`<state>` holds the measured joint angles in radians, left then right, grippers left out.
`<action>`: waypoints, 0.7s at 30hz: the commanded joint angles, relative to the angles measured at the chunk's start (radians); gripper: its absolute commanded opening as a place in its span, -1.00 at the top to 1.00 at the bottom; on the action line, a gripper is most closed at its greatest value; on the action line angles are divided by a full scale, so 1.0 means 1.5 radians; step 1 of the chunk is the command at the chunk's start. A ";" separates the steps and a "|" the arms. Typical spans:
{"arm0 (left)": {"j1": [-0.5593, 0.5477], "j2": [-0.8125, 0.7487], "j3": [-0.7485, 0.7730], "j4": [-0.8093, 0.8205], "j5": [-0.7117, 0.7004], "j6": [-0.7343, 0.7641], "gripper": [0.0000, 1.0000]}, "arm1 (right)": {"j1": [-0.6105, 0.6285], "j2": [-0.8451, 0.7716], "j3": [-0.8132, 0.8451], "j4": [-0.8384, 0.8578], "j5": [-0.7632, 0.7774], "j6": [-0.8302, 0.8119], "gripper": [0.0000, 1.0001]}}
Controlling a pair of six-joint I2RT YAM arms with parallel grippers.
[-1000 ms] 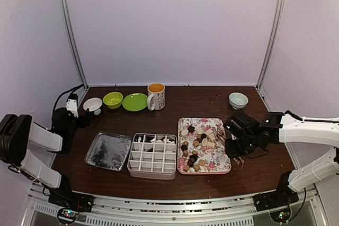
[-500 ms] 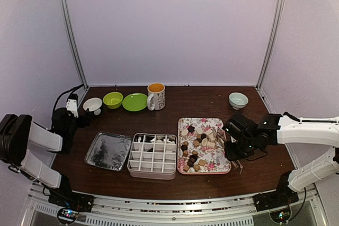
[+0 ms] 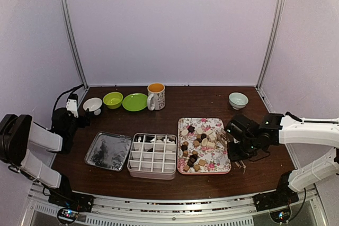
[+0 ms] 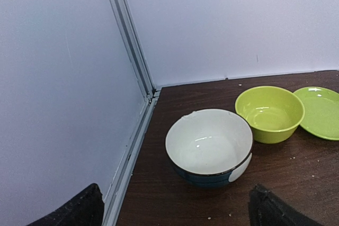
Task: Pack the chocolate
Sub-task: Pick up the fake chocolate from the plate.
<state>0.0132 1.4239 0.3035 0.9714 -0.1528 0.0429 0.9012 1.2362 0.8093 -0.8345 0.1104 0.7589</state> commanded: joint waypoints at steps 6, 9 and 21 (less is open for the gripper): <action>0.004 0.001 0.015 0.035 -0.001 -0.004 -0.96 | -0.002 0.003 0.005 0.006 0.006 0.001 0.33; 0.004 0.001 0.014 0.035 -0.001 -0.004 -0.96 | -0.002 0.006 0.003 0.012 0.002 0.001 0.32; 0.004 0.001 0.014 0.035 -0.001 -0.004 -0.96 | 0.006 0.012 0.050 0.043 -0.036 -0.031 0.41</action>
<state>0.0132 1.4239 0.3035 0.9714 -0.1528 0.0429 0.9016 1.2648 0.8307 -0.8124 0.0814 0.7361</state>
